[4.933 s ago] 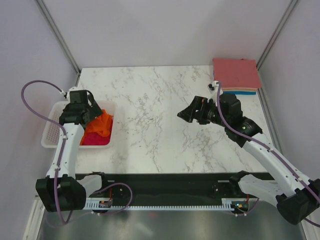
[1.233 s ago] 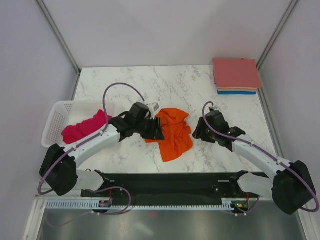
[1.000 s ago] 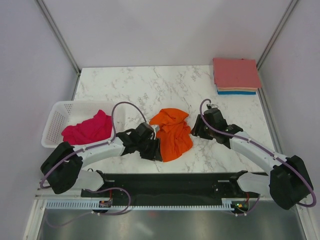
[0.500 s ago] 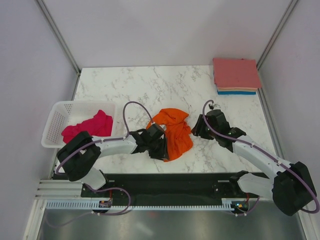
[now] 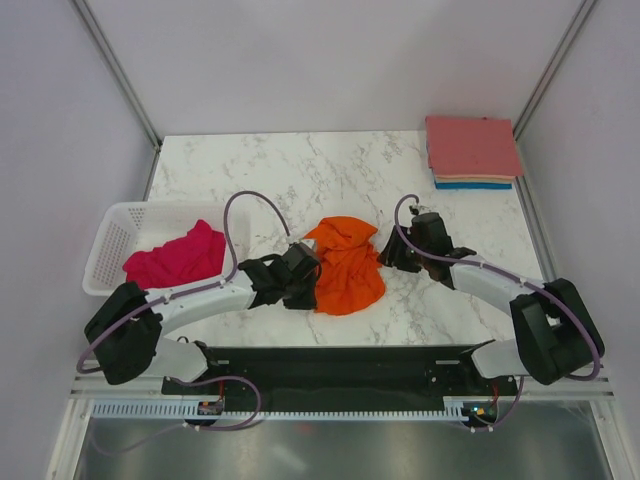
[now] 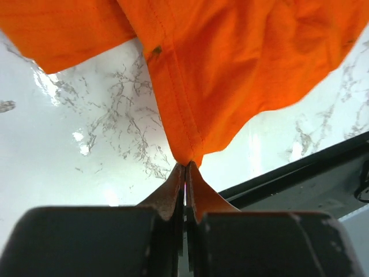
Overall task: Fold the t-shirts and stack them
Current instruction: Flatten the tshirt out
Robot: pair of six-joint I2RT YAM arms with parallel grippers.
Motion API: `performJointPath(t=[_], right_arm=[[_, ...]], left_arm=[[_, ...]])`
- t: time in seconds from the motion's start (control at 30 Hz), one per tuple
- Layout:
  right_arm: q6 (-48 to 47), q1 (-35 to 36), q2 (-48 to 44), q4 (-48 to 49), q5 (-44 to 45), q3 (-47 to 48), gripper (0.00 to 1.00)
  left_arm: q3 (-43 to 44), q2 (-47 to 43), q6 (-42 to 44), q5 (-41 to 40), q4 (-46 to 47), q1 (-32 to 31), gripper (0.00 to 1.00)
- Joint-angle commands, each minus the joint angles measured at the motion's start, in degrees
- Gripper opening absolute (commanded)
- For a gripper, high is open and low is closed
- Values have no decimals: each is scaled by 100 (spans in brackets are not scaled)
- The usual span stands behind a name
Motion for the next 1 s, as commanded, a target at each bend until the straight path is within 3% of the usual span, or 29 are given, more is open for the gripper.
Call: performJointPath(t=[0.0,0.4,0.5,0.53,0.6,0.7,0.73,0.8,0.97], right_arm=[[-222,-22,211,773,-595,-6,56],[-292,-22,1082,1248,-640,38,53],[-327,-31,1108,1161,-561,151,31],[-362,-39,1056,1056,-421,274,15],[-415,-57,916,591,-175,441,0],[-477,-83,477,-743,895,1125,0],[-390,-109,301,-1582,1760,1676,0],[-345,-214,12,-2473,2511,2467,0],[-458,-443,-640,-3681,3164,3955,0]], left_arm=[[-74,-398,135,-444,-278,-22,2],[66,-478,381,-751,-515,-13,2],[93,-539,364,-778,-542,-22,2],[154,-557,364,-786,-551,-13,2],[320,-592,433,-917,-699,-13,2],[996,-601,749,-1312,-1138,-5,2],[1442,-618,829,-1444,-1235,4,2],[2258,-584,1083,-1839,-1664,13,2],[4001,-592,1594,-2578,-2474,22,2]])
